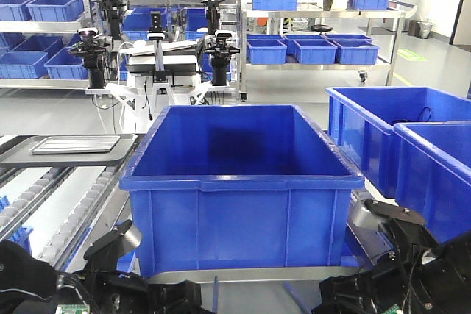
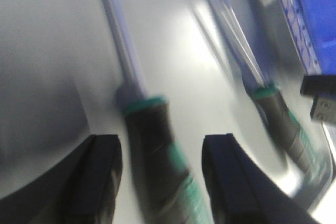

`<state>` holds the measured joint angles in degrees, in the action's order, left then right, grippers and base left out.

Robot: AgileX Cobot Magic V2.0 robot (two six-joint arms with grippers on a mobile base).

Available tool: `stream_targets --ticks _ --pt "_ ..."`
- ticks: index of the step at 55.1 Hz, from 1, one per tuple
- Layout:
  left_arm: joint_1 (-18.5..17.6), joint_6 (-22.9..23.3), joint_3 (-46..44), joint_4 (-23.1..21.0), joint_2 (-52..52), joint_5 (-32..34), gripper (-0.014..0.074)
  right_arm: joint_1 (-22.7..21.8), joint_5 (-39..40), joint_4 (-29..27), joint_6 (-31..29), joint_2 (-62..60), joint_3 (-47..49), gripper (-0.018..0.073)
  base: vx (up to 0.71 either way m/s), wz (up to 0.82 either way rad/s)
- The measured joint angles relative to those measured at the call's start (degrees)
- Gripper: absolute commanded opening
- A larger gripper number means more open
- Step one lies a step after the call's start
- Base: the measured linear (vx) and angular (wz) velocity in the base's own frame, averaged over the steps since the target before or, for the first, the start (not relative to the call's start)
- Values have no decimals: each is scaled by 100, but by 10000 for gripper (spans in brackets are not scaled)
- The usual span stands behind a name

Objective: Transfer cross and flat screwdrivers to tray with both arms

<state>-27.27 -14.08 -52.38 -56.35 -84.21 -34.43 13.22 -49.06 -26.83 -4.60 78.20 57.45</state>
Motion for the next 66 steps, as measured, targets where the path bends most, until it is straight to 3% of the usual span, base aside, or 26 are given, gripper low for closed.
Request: stream_targets --ticks 9,19,33,57,61,66 --pt "0 -736 0 0 581 407 483 0 675 -100 0 -594 1 527 0 0" --pt "0 -1239 0 -44 1564 1603 483 0 1651 -144 0 -1260 1 527 0 0" --pt "0 -1356 0 -135 2206 2792 483 0 2063 -158 0 -1630 1 526 0 0" --pt "0 -1369 6 -142 2187 2911 470 0 2020 -163 0 -1630 1 526 0 0" --pt "0 -1337 26 159 2242 2924 415 0 2015 -163 0 -1630 1 526 0 0" --pt "19 -901 236 987 2481 2924 296 0 2015 -163 0 -1630 1 526 0 0"
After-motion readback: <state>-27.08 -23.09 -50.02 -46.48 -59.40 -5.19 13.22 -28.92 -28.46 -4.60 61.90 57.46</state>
